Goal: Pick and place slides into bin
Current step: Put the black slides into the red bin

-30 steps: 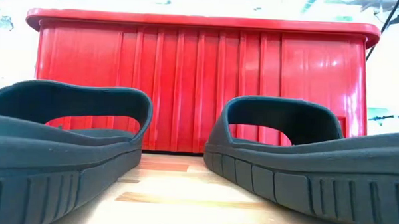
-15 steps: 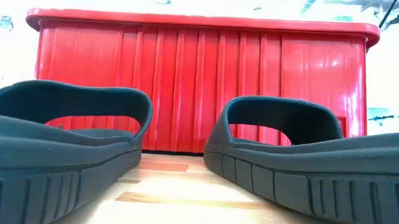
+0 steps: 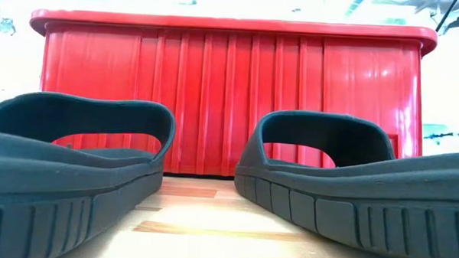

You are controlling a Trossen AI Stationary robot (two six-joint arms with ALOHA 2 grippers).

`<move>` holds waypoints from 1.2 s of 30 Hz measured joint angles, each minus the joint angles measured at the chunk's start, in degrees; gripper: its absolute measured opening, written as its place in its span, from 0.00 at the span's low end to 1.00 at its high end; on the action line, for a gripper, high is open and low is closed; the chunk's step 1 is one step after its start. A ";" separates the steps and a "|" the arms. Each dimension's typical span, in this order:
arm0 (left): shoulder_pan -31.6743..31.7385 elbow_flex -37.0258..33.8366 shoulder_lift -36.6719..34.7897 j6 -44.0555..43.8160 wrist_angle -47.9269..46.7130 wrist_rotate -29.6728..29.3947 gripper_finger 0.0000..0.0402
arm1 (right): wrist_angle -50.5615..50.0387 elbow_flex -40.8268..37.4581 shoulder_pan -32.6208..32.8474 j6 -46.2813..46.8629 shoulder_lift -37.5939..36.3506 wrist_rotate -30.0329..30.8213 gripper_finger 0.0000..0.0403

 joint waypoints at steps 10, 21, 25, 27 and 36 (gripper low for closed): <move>0.02 0.00 0.00 -2.71 -0.02 -1.13 0.44 | -0.01 -0.03 -14.15 -7.53 -1.39 -6.08 0.00; 0.02 0.00 0.00 -4.63 -0.02 0.28 0.44 | 4.70 -1.51 -30.94 -17.04 0.01 -20.06 0.00; 0.00 0.02 0.36 -4.50 -0.02 1.74 0.44 | 7.58 -1.57 -35.38 -20.73 1.78 -23.16 0.00; -0.16 0.02 0.68 -4.58 -0.02 2.24 0.44 | 8.50 -1.69 -37.19 -22.21 2.32 -25.66 0.00; -0.66 0.02 0.81 -8.20 -0.02 3.51 0.44 | 9.70 -1.68 -41.93 -27.65 8.47 -30.53 0.00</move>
